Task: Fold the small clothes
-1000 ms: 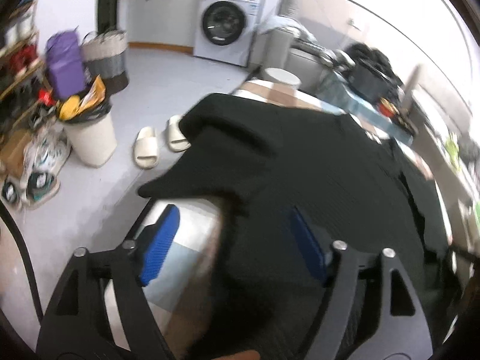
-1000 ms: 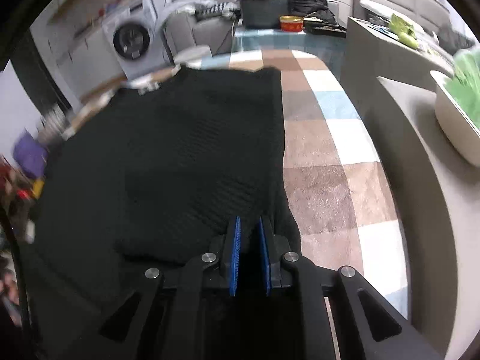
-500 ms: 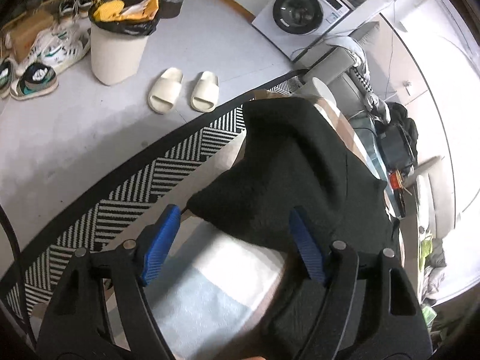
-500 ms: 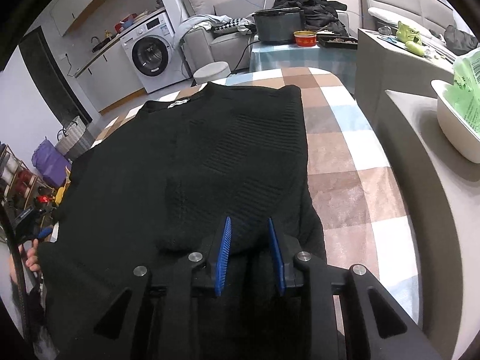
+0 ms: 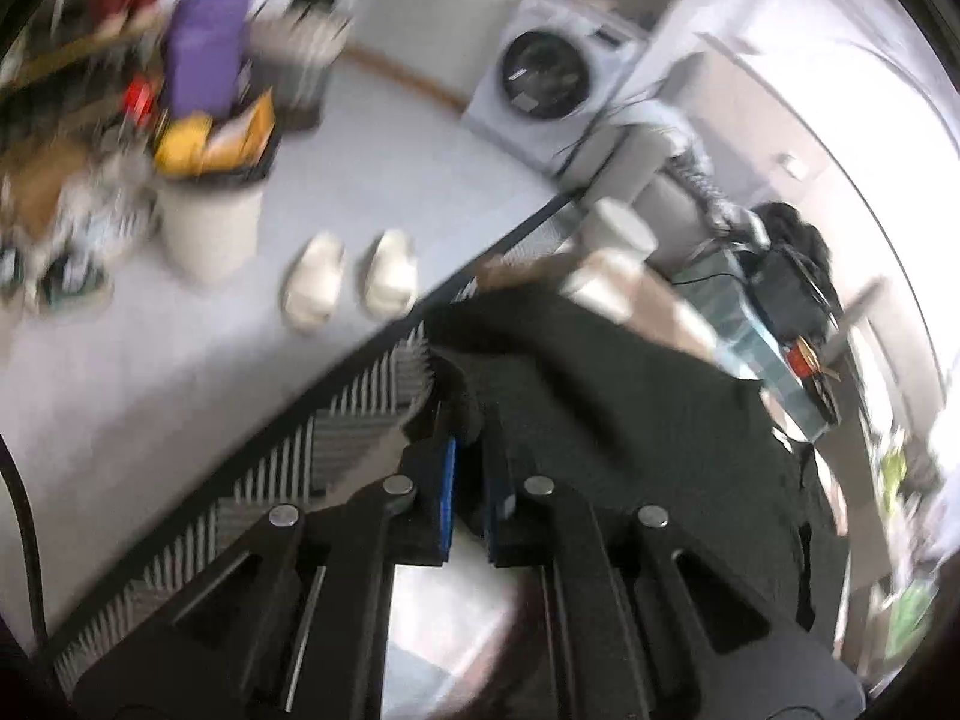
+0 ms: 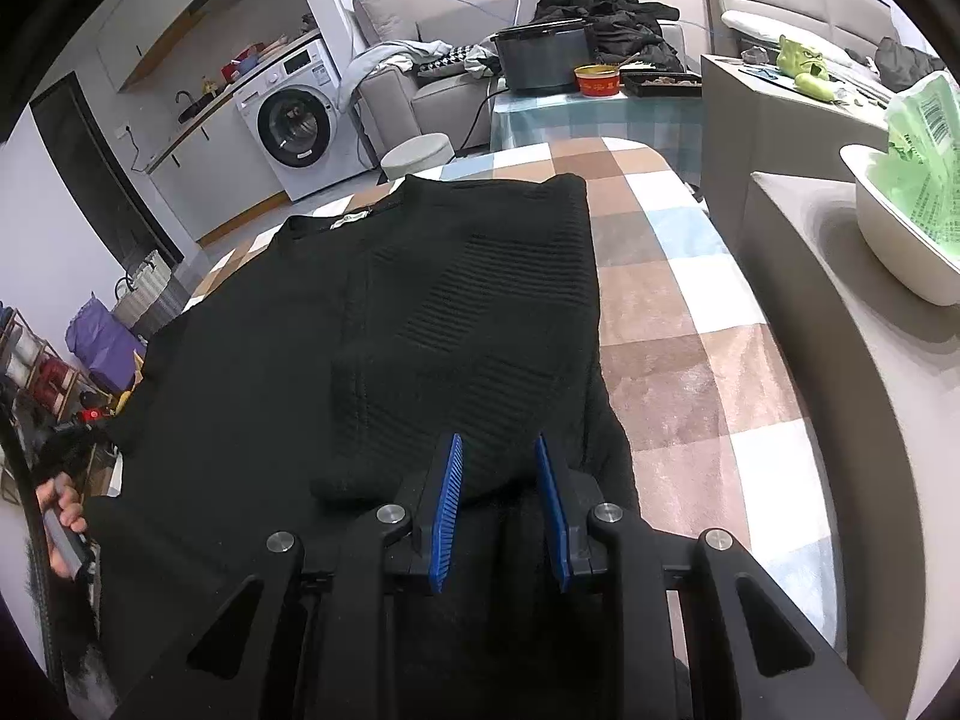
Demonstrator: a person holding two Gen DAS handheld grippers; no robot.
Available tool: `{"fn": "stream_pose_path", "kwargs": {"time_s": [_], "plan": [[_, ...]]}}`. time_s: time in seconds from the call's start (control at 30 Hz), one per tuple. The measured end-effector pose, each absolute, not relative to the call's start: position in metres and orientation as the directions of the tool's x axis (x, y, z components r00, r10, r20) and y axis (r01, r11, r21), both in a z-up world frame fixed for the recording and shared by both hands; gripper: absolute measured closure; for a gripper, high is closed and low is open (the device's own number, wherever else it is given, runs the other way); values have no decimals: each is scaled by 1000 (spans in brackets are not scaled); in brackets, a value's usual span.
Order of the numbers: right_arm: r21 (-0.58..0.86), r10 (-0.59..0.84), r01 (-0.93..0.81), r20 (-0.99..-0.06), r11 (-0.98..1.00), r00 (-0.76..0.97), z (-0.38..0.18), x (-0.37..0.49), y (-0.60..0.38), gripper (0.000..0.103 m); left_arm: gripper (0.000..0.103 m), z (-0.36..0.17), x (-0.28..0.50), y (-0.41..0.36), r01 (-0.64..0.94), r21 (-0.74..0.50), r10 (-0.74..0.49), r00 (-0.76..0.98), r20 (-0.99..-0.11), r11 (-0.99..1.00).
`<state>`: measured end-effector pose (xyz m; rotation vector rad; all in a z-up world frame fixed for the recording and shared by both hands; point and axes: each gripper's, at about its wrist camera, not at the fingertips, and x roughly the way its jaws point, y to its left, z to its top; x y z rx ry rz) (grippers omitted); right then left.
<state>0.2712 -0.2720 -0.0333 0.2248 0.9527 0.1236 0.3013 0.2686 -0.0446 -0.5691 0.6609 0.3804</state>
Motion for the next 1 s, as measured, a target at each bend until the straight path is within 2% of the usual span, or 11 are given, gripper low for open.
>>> {"fn": "stream_pose_path", "kwargs": {"time_s": [0.1,0.17,0.27,0.3,0.37,0.4,0.53,0.6,0.77,0.9,1.0], "plan": [[236,200,-12,-791,972,578,-30,269,-272,77,99,-9,317,220,-365,-290,130,790,-599,885],[235,197,-11,-788,972,583,-29,268,-273,77,99,4,328,180,-249,-240,66,811,-581,938],[235,194,-6,-785,972,589,-26,265,-275,77,98,-4,349,98,27,-169,-132,744,-654,985],[234,191,-3,-785,972,590,-26,264,-275,77,96,-11,352,80,74,-152,-159,715,-681,986],[233,185,4,-786,973,590,-25,262,-277,77,81,-30,355,50,165,-135,-210,622,-755,977],[232,182,9,-785,973,592,-25,261,-278,77,79,-35,352,45,188,-151,-236,609,-757,970],[228,175,14,-786,974,592,-25,258,-279,77,50,-38,337,51,180,-203,-271,629,-728,963],[229,176,15,-786,973,593,-25,258,-279,77,43,-36,331,70,136,-234,-265,651,-711,963],[238,190,5,-788,971,585,-28,261,-276,77,41,-51,322,115,-27,-206,-137,662,-737,978],[238,198,-3,-798,971,569,-33,261,-273,77,41,-74,331,148,-180,-118,17,612,-791,977],[230,190,3,-811,973,553,-37,262,-275,77,49,-88,342,156,-211,-103,41,583,-812,972]]}}
